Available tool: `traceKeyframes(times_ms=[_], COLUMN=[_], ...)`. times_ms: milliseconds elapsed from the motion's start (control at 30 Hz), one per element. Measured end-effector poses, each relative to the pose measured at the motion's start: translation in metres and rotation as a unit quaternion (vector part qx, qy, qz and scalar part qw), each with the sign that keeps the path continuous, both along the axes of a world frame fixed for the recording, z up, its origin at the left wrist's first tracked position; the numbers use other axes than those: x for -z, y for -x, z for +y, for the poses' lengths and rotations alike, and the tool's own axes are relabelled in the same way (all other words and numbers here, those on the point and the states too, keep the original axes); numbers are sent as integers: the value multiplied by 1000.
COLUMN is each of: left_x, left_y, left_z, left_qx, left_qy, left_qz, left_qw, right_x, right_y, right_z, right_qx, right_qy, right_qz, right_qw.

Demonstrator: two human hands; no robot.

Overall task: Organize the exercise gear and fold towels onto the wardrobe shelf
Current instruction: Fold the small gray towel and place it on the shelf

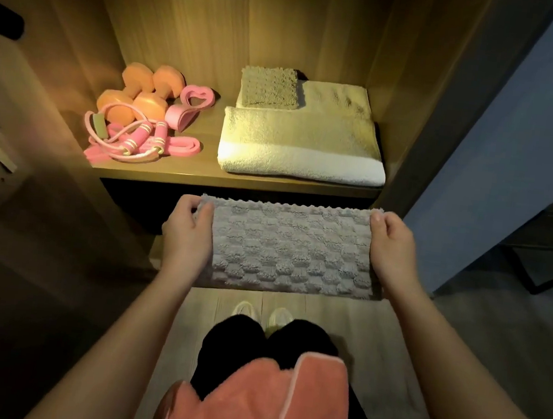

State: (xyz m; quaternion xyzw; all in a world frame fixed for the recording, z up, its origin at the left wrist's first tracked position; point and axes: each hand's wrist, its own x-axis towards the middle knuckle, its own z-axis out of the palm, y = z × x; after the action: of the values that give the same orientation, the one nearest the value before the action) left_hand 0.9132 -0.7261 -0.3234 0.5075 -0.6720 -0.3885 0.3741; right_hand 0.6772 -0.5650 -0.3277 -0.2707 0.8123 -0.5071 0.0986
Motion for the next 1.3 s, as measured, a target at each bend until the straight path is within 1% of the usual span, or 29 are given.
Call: traceKeyframes(times_ms=[100,167,300,467,600,733,800,867,900,967,1033,1067,1100,1200,1300], left_x=[-2,-2,-5,-7,1,12,7,-7,-15,-26,-19,-12,-4,15,21], left_y=[35,58,106,159,187,199,200,201,207,229,258,271,279,275,253], left_z=[-45,-77,-143,-219,-255,-256,-254,-251,-245,-219,-182,-167,-158,-163,-181], left_qx=[-3,1,8,0,9,8,-1,4,22,103,212,259,285,283,268], left_qy=[2,24,79,83,111,190,226,251,254,266,281,270,255,242,255], left_qz=[-10,-45,-76,-122,-217,-299,-322,-334,-338,-353,-394,-418,-435,-469,-486], left_qw=[1000,999,994,989,970,935,919,909,906,891,849,828,815,801,792], right_x=[-7,-10,-13,-9,1,20,25,26,26,25,23,22,23,24,23], right_y=[34,58,103,161,192,202,200,197,197,196,199,198,198,195,195], right_z=[-38,-66,-126,-200,-239,-249,-250,-251,-252,-253,-255,-255,-254,-250,-248], right_qx=[0,-3,-12,7,5,18,28,34,38,55,75,82,74,41,20], right_qy=[-12,-19,-30,-79,-143,-174,-189,-206,-211,-211,-196,-194,-207,-232,-255], right_qz=[52,71,79,59,78,125,149,153,145,117,63,48,66,131,148], right_qw=[999,997,996,995,987,977,970,966,966,969,976,976,973,963,955])
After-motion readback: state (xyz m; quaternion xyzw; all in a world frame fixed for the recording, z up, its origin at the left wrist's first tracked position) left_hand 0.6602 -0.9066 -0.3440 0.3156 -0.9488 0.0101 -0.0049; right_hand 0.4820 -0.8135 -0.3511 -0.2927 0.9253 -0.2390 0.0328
